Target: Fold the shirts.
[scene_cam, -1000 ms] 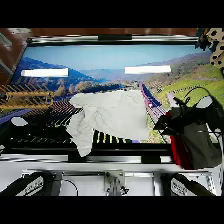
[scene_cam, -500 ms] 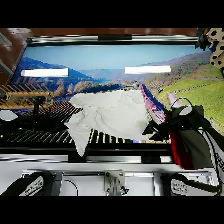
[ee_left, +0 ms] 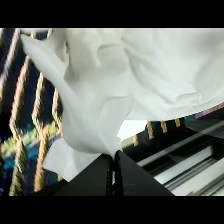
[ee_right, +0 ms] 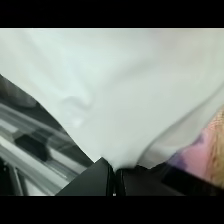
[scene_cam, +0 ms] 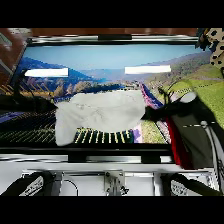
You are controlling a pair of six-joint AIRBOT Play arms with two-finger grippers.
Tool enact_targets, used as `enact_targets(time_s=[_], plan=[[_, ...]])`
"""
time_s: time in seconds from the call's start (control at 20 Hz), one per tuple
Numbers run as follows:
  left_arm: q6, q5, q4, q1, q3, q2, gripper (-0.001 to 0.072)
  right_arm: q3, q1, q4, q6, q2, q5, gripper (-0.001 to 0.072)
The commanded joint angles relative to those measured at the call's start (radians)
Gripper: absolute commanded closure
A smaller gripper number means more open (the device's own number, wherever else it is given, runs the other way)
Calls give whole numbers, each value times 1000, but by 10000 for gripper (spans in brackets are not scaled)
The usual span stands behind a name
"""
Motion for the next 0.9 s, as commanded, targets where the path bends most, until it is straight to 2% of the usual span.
enact_targets(time_s=[0.0, 0.1, 0.2, 0.3, 0.4, 0.55, 0.7, 0.8, 0.85], plan=[[25, -103, 66, 1, 466, 2, 679, 352, -11, -40, -95, 208, 35, 632], [-9, -55, 76, 1, 788, 2, 678, 612, -26, -167, -68, 339, -79, 632], [-112, 41, 156, 1, 1056, 5, 678, 806, -26, -320, 14, 446, -224, 632], [-248, 182, 277, 1, 1139, 60, 678, 922, -26, -399, 81, 525, -269, 632], [-336, 269, 361, 1, 1078, 149, 678, 954, -26, -418, 145, 594, -248, 632], [-369, 265, 369, -1, 935, 284, 678, 954, -26, -419, 195, 649, -134, 632], [-402, 261, 360, -2, 890, 351, 678, 954, -26, -455, 251, 635, 19, 632], [-402, 196, 353, -2, 890, 347, 678, 954, -26, -470, 314, 591, 156, 632], [-402, 115, 353, -2, 887, 328, 678, 954, -26, -470, 346, 555, 246, 632]])
